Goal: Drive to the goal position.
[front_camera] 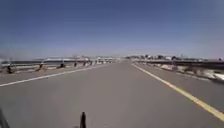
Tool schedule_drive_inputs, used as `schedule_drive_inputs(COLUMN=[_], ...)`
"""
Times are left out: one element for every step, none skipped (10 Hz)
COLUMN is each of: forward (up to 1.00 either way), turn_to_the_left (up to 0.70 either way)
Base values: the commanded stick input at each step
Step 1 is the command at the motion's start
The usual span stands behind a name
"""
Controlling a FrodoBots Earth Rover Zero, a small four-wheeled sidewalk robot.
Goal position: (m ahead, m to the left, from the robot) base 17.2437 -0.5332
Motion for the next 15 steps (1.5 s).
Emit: schedule_drive_inputs(forward=[1.00,1.00,1.00,1.00,1.00,1.00,1.00,1.00,1.00,1.00,1.00,1.00,1.00,1.00,1.00], turn_to_the_left=[0.00,0.00,0.00,0.00,0.00,0.00,0.00,0.00,0.00,0.00,0.00,0.00,0.00,0.00,0.00])
